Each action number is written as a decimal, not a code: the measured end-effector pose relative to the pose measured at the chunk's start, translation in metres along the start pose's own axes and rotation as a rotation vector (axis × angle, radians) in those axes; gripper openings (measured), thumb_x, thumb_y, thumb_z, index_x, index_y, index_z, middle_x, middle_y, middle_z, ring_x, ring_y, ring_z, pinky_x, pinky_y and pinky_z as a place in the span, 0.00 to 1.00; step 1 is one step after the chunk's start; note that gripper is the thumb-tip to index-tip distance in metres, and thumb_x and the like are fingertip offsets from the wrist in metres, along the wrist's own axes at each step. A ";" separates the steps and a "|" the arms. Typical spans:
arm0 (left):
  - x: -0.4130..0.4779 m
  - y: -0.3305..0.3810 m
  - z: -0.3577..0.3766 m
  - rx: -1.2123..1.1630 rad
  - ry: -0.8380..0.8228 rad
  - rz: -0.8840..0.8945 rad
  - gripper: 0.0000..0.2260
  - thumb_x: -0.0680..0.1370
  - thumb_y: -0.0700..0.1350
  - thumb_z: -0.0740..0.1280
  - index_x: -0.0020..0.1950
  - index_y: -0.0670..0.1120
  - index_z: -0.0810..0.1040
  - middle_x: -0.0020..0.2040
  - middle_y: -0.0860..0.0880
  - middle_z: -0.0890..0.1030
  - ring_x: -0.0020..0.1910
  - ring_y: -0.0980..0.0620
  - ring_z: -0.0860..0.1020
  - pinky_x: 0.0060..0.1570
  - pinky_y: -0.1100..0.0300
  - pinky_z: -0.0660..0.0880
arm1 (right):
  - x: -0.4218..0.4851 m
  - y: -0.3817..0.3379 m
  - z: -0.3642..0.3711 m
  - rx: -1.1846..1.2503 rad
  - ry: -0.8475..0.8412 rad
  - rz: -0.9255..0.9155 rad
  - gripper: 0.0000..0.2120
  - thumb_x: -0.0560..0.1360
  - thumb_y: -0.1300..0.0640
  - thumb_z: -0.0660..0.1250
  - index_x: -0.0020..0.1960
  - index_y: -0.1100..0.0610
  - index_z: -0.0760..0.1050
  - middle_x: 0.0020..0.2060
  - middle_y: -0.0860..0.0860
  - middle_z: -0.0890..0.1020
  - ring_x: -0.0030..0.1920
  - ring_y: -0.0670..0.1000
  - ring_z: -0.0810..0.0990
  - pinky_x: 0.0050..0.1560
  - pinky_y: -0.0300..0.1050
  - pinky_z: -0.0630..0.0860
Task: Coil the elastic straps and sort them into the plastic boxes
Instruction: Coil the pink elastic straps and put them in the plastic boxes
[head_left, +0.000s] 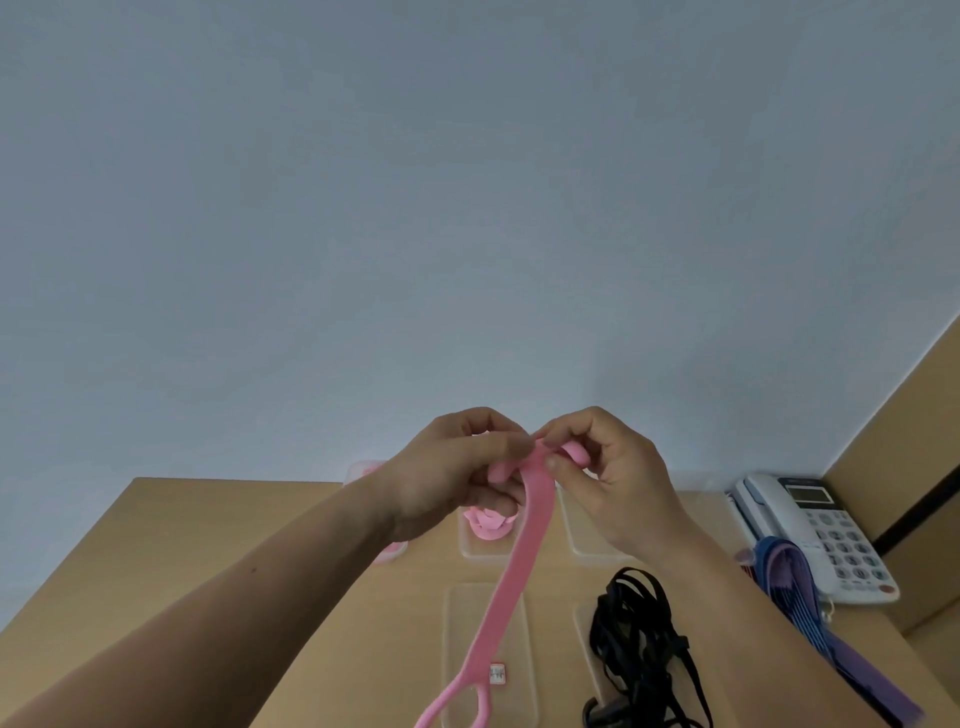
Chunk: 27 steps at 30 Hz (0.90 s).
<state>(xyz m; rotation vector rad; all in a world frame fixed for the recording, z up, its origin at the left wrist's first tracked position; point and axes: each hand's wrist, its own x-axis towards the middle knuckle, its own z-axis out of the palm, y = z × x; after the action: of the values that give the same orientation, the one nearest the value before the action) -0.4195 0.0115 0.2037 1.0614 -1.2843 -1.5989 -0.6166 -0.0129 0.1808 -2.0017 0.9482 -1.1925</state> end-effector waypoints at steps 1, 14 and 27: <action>0.000 0.000 0.002 -0.012 0.015 0.001 0.13 0.75 0.48 0.70 0.51 0.39 0.75 0.46 0.34 0.81 0.44 0.40 0.81 0.48 0.49 0.79 | 0.000 0.000 0.000 -0.010 0.004 -0.008 0.16 0.73 0.63 0.68 0.46 0.40 0.77 0.46 0.41 0.84 0.49 0.47 0.83 0.48 0.38 0.79; 0.001 -0.007 0.005 0.154 0.178 0.185 0.07 0.73 0.32 0.71 0.47 0.42 0.81 0.43 0.36 0.82 0.40 0.42 0.77 0.44 0.48 0.75 | -0.001 -0.005 0.000 0.257 -0.035 0.194 0.16 0.71 0.56 0.73 0.57 0.49 0.76 0.48 0.50 0.84 0.43 0.49 0.82 0.45 0.44 0.80; 0.000 -0.002 0.004 0.066 0.022 0.123 0.17 0.71 0.37 0.75 0.56 0.36 0.75 0.49 0.32 0.83 0.46 0.35 0.80 0.53 0.39 0.76 | -0.006 -0.013 -0.008 0.375 0.000 0.173 0.10 0.73 0.69 0.71 0.47 0.54 0.83 0.35 0.45 0.83 0.35 0.42 0.80 0.38 0.34 0.77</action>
<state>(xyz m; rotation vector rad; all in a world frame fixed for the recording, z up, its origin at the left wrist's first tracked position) -0.4238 0.0137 0.2020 1.0170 -1.3695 -1.4583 -0.6223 -0.0018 0.1913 -1.5921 0.8097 -1.1749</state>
